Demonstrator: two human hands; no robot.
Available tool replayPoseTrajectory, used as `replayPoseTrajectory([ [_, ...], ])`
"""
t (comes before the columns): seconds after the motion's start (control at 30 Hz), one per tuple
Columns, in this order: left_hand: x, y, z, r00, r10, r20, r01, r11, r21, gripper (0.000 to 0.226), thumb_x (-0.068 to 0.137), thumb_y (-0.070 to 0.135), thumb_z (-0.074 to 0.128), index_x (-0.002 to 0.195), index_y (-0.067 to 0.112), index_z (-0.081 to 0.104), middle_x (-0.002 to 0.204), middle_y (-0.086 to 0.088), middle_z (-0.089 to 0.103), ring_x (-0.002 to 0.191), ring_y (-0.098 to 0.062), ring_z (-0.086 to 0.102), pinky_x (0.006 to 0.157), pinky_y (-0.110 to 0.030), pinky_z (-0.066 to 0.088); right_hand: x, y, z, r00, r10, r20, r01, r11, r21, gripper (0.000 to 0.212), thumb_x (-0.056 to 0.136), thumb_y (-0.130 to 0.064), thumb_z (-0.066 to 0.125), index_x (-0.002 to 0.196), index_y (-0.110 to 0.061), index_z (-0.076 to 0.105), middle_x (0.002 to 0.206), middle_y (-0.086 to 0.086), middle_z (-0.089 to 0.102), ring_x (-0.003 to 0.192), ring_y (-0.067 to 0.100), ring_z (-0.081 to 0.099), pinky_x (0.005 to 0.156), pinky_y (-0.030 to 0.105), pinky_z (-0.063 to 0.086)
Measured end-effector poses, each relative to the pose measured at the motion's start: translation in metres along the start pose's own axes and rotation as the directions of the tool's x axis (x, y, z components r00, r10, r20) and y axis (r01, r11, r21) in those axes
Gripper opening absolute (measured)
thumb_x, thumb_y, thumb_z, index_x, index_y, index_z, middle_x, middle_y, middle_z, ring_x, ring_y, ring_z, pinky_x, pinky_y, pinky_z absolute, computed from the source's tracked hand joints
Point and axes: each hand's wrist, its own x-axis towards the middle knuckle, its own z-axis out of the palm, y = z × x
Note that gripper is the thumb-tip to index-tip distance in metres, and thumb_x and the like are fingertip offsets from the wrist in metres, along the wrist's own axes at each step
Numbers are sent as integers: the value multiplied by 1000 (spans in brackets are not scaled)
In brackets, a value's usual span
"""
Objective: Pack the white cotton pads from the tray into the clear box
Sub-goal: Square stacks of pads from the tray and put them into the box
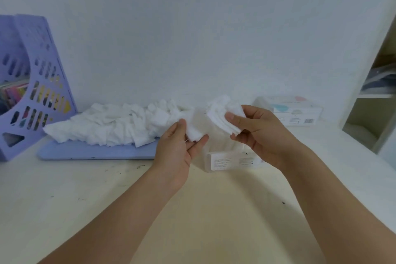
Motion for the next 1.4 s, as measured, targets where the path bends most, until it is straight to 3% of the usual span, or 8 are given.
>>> replayPoseTrajectory([
  [0.1, -5, 0, 4, 999, 26, 26, -27, 999, 25, 20, 106, 13, 49, 112, 9, 67, 111, -10, 75, 92, -16, 75, 74, -29, 62, -4, 1, 11, 990, 23, 136, -26, 1000, 18, 29, 95, -9, 65, 122, 1, 69, 109, 13, 75, 89, 17, 71, 73, 23, 57],
  [0.23, -13, -4, 7, 990, 40, 133, -50, 996, 71, 27, 102, -1, 48, 118, 8, 67, 111, -12, 76, 101, -22, 74, 82, -32, 62, -2, 13, 24, 998, -21, 67, 27, 996, -83, 26, 94, -9, 68, 118, -2, 72, 112, 16, 76, 97, 25, 73, 80, 27, 59],
  [0.4, -13, -3, 7, 992, -20, 124, 20, 1000, 0, 27, 104, 12, 46, 122, 3, 63, 118, -16, 73, 109, -28, 71, 90, -39, 60, 1, 16, 22, 998, -67, 18, 69, 986, -154, 23, 94, -10, 70, 116, -6, 74, 108, 14, 77, 96, 23, 73, 78, 26, 58],
  [0.53, -12, 1, 8, 994, -39, 99, 37, 999, 23, 40, 95, 30, 60, 125, 5, 63, 115, -16, 74, 104, -28, 73, 86, -42, 61, 1, 15, 20, 997, -67, 33, 72, 973, -218, 22, 92, -7, 71, 113, -4, 74, 107, 15, 77, 103, 33, 73, 89, 40, 60],
  [0.7, -8, 3, 7, 999, 0, 48, -6, 991, 136, 32, 92, 16, 68, 118, -1, 62, 113, -19, 73, 99, -30, 74, 82, -43, 62, -4, 9, 19, 991, -122, 57, 133, 939, -318, 19, 92, -5, 72, 110, -3, 75, 103, 17, 77, 99, 37, 72, 87, 46, 59],
  [0.8, -11, 6, 6, 995, -51, 83, 46, 997, 58, 27, 97, 16, 63, 119, 0, 63, 115, -19, 73, 100, -30, 74, 81, -42, 63, -5, 7, 22, 985, -174, 16, 170, 932, -319, 20, 88, -4, 75, 109, -6, 76, 100, 14, 78, 96, 35, 73, 85, 44, 60],
  [1.0, -10, 5, 6, 994, -62, 84, 68, 995, -71, 30, 101, 15, 57, 125, -2, 59, 111, -17, 75, 96, -27, 76, 77, -41, 64, -4, 8, 26, 967, -233, -106, 193, 936, -293, 23, 81, -4, 82, 103, -8, 76, 97, 9, 78, 85, 24, 76, 73, 24, 60],
  [1.4, -8, -2, 6, 996, -80, 37, 83, 994, -77, 23, 104, 15, 52, 121, 0, 57, 107, -17, 76, 91, -26, 77, 71, -40, 64, -2, 9, 22, 969, -200, -147, 157, 953, -260, 20, 77, -2, 84, 95, -1, 75, 90, 12, 77, 81, 25, 76, 73, 30, 62],
])
